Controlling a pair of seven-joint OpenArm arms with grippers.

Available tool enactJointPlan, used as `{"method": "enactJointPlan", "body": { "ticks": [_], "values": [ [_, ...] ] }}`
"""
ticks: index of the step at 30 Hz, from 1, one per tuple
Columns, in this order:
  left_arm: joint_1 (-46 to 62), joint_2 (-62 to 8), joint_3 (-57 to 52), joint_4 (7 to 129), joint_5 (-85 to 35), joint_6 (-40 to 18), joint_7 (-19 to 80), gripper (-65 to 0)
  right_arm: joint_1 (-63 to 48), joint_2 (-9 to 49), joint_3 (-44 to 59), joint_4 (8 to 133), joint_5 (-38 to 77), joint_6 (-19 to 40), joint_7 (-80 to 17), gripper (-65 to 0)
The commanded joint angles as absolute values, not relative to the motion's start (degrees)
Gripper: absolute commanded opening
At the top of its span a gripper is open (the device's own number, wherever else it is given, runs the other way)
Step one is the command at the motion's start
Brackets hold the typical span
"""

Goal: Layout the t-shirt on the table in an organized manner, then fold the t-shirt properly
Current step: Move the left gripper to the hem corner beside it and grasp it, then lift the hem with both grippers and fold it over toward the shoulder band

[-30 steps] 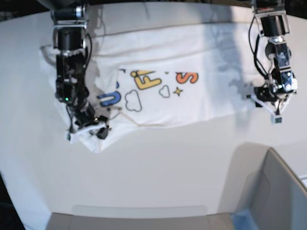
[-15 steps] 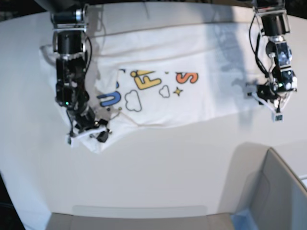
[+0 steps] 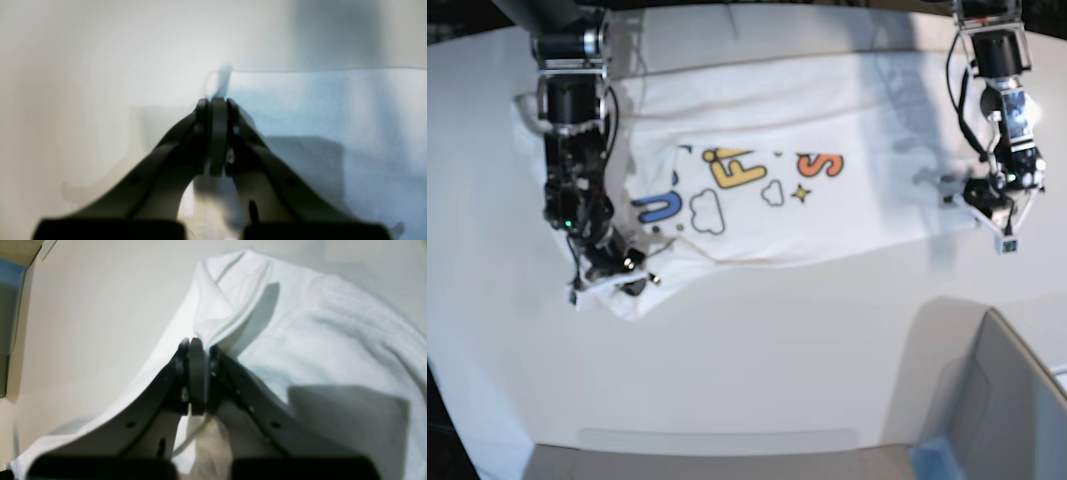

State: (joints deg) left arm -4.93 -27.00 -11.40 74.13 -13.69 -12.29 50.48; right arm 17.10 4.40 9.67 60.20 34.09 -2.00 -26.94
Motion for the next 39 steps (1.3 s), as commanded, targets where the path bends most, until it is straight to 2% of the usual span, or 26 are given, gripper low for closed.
{"method": "enactJointPlan", "body": {
  "ticks": [1, 6, 15, 22, 30, 39],
  "values": [
    [-5.6, -28.2, -12.0, 75.8, -13.3, -12.2, 50.0, -65.0, 18.6, 4.8, 9.7, 63.2, 34.4, -1.4, -25.6, -65.0],
    [-5.1, -28.0, -12.1, 84.4, -13.2, -12.2, 50.1, -65.0, 15.9, 4.8, 9.7, 70.5, 34.4, -1.4, -26.0, -65.0],
    [-1.6, -28.0, -12.4, 90.9, -13.1, -12.1, 50.6, -65.0, 11.7, 4.8, 10.3, 79.5, 34.5, -1.5, -30.5, -65.0],
    [3.7, -26.3, -21.4, 97.1, -13.1, -12.1, 50.6, -65.0, 6.1, 5.3, 10.9, 90.2, 34.8, -1.7, -33.8, -65.0],
    [6.9, -26.2, -22.2, 99.5, -13.1, -12.1, 50.6, -65.0, -1.1, 6.1, 15.5, 99.0, 41.4, -1.7, -35.2, -65.0],
    [11.7, -26.2, -22.3, 102.9, -13.1, -12.1, 50.6, -65.0, -9.7, 7.6, 16.0, 106.3, 42.1, -1.7, -35.2, -65.0]
  ]
}}
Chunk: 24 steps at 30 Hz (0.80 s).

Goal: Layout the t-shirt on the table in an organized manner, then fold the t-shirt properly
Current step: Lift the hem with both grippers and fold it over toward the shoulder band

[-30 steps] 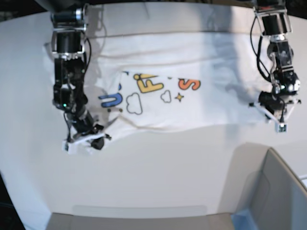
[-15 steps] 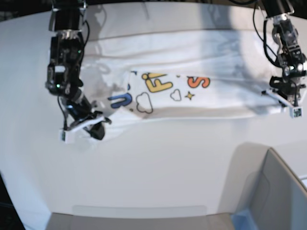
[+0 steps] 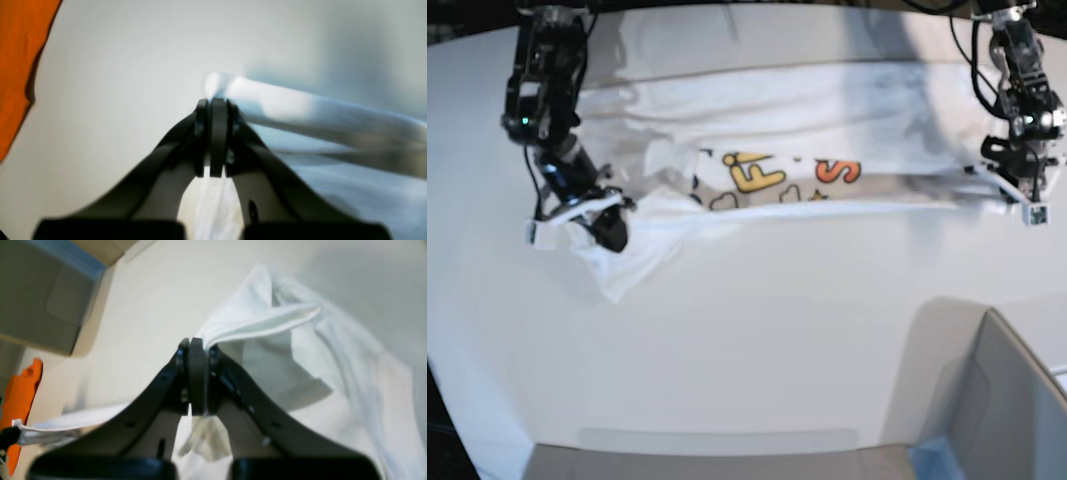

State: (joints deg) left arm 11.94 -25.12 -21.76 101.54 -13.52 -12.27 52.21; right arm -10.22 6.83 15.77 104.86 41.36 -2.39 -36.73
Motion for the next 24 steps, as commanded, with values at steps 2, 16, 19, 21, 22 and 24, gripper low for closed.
{"method": "enactJointPlan", "body": {
  "ticks": [2, 16, 19, 21, 22, 24],
  "values": [
    [13.6, -26.2, -22.3, 105.0, -13.1, -12.1, 50.6, -65.0, -11.4, 7.7, 16.0, 107.6, 42.1, -1.7, -35.2, -65.0],
    [20.4, -25.3, -22.5, 108.1, -12.9, -11.9, 50.6, -65.0, -25.2, 7.6, 17.4, 117.3, 42.2, -1.7, -35.1, -65.0],
    [21.0, -24.7, -24.7, 108.2, -12.9, -12.0, 50.6, -65.0, -27.1, 7.3, 19.3, 117.4, 42.2, -1.7, -35.0, -65.0],
    [21.1, -23.6, -26.6, 108.2, -12.9, -12.1, 50.6, -65.0, -28.3, 7.3, 20.0, 117.4, 42.2, -1.7, -35.0, -65.0],
    [21.7, -23.4, -27.6, 108.2, -12.9, -12.1, 50.6, -65.0, -28.9, 7.3, 20.5, 117.5, 42.2, -1.6, -35.0, -65.0],
    [22.8, -23.4, -28.0, 108.2, -13.1, -12.1, 50.6, -65.0, -29.9, 7.3, 21.1, 117.5, 42.2, -1.5, -35.0, -65.0]
  ]
}}
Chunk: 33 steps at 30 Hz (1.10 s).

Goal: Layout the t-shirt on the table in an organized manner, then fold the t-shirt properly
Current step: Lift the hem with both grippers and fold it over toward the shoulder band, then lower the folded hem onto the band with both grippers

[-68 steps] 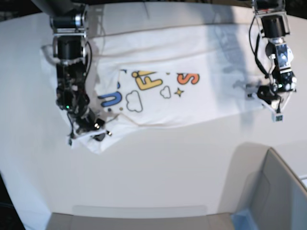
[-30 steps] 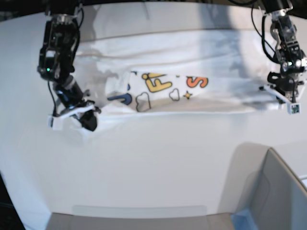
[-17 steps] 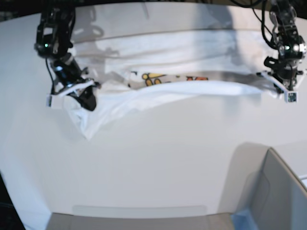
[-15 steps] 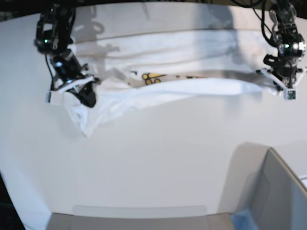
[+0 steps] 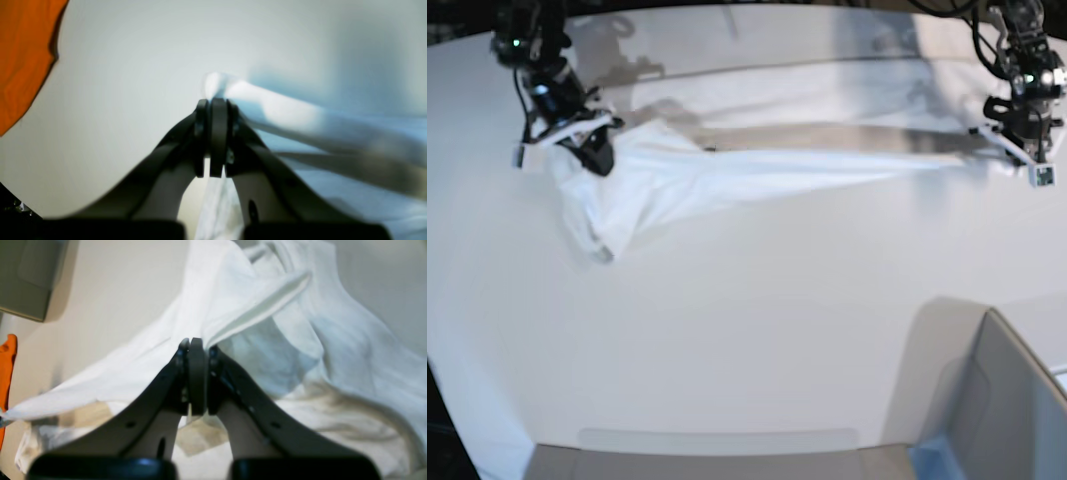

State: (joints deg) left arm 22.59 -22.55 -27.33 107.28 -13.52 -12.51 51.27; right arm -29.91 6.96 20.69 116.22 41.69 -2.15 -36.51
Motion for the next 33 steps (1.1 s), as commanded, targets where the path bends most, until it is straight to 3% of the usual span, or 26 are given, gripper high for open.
{"method": "enactJointPlan", "body": {
  "ticks": [1, 9, 28, 33],
  "values": [
    [23.3, -23.4, -28.1, 108.3, -13.1, -12.1, 50.6, -65.0, -30.5, 7.3, 21.2, 117.5, 42.2, -1.4, -35.0, -65.0],
    [26.3, -23.4, -27.9, 108.3, -13.1, -12.1, 50.6, -65.0, -34.3, 7.7, 21.5, 117.5, 48.7, -1.4, -35.1, -65.0],
    [28.4, -21.3, -27.0, 107.9, -12.9, -11.7, 50.6, -65.0, -41.9, 7.6, 21.0, 117.0, 48.4, -1.3, -35.1, -65.0],
    [28.6, -20.1, -27.1, 108.0, -12.9, -11.6, 50.6, -51.4, -42.0, 7.6, 20.9, 116.2, 48.4, -1.3, -35.1, -65.0]
  ]
}}
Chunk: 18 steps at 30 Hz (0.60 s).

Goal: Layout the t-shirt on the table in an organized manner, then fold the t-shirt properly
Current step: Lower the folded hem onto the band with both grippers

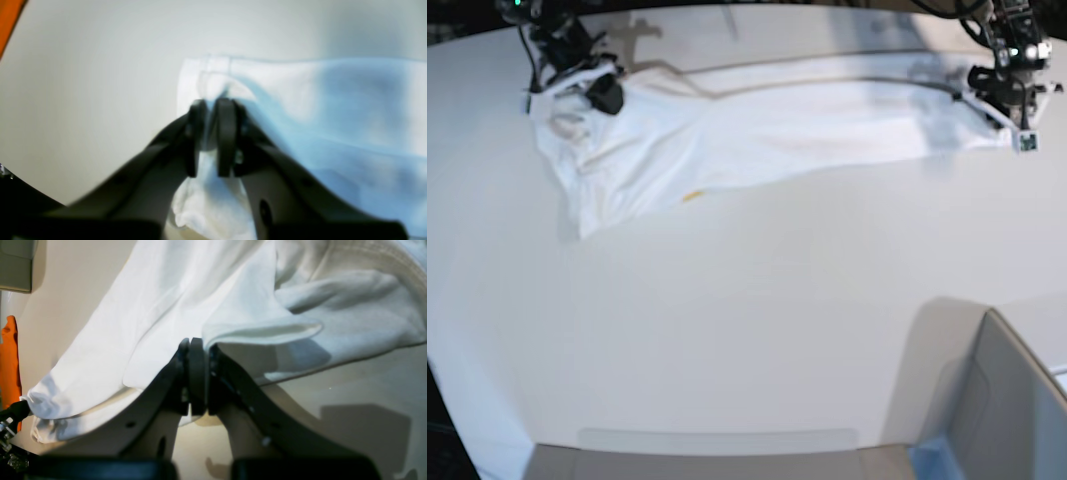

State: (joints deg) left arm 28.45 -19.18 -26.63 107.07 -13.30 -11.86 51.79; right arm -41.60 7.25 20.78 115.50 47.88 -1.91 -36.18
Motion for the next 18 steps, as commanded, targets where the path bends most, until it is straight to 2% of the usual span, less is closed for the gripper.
{"method": "enactJointPlan", "body": {
  "ticks": [1, 3, 9, 18],
  "values": [
    [28.7, -20.1, -27.1, 108.1, -12.9, -11.6, 50.6, -49.2, -42.0, 7.6, 20.9, 116.0, 48.4, -1.3, -35.1, -65.0],
    [28.7, -20.1, -27.1, 108.3, -12.9, -11.6, 50.6, -48.0, -42.1, 7.6, 20.9, 115.8, 48.4, -1.3, -35.1, -65.0],
    [28.6, -19.4, -30.1, 108.3, -12.9, -11.6, 50.6, -48.0, -42.9, 7.9, 17.5, 115.8, 48.3, -1.3, -35.2, -47.4],
    [28.2, -14.8, -40.1, 108.3, -12.9, -11.6, 50.6, -48.0, -43.1, 10.5, 9.5, 115.8, 48.2, -1.3, -35.2, -46.2]
  ]
}}
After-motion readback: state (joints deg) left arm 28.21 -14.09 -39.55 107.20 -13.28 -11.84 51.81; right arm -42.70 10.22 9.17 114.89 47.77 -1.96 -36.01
